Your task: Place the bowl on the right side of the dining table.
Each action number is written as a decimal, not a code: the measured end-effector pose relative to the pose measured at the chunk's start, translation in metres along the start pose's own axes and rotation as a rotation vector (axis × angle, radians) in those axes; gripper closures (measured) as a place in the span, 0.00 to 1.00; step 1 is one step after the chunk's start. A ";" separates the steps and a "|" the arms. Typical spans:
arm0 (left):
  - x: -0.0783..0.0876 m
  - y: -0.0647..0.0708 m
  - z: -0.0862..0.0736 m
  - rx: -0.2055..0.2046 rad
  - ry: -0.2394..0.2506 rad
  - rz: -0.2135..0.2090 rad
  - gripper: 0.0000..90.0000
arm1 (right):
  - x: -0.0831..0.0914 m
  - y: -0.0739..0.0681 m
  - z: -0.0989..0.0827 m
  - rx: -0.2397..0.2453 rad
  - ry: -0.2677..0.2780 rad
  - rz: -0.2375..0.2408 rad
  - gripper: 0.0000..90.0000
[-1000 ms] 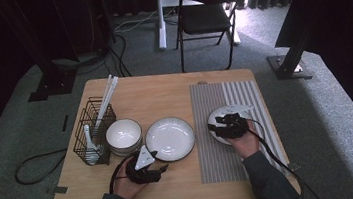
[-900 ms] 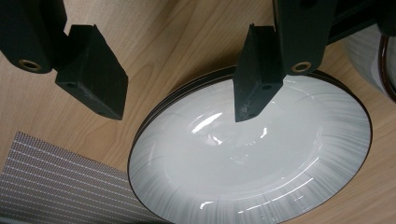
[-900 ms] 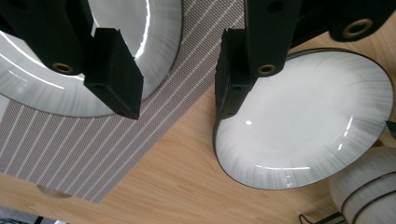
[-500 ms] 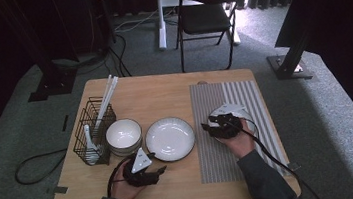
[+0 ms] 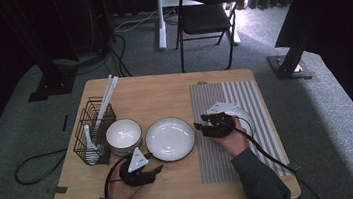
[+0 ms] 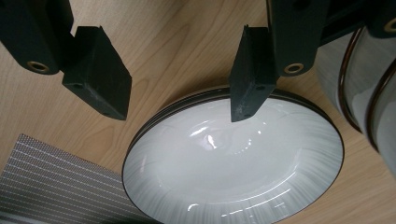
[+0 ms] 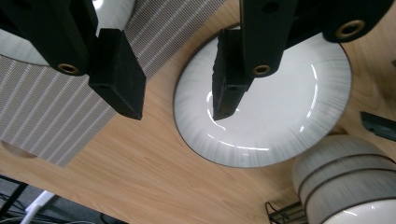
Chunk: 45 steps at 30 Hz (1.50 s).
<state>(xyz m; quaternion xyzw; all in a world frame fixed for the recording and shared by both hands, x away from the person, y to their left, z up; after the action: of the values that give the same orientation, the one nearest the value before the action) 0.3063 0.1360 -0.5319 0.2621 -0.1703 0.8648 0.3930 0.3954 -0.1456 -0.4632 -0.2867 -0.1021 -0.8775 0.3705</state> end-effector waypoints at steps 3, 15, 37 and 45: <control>0.000 -0.002 -0.001 0.007 -0.007 -0.002 0.47 | -0.002 -0.005 0.004 0.007 0.001 0.008 0.60; 0.003 -0.006 -0.002 0.017 -0.004 0.006 0.57 | -0.011 -0.019 0.017 0.029 0.007 0.050 0.62; 0.005 -0.009 -0.002 0.045 0.000 -0.015 0.55 | -0.031 -0.044 0.040 0.075 0.023 0.104 0.62; 0.006 -0.009 -0.001 0.045 0.004 0.007 0.49 | -0.038 -0.044 0.040 0.063 0.021 0.117 0.62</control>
<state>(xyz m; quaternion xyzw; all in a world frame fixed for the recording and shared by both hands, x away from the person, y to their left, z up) 0.3097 0.1456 -0.5287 0.2686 -0.1513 0.8702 0.3843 0.4025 -0.0767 -0.4513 -0.2714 -0.1089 -0.8537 0.4310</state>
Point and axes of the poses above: each handheld gripper's, and its own axes: x roughly backward along the jaws, z roughly out of its top, y roughly to its right, the point moved 3 cm from there along -x, roughly forward along the jaws, and after that the axes turned 2 degrees about z, right-handed, at the moved point
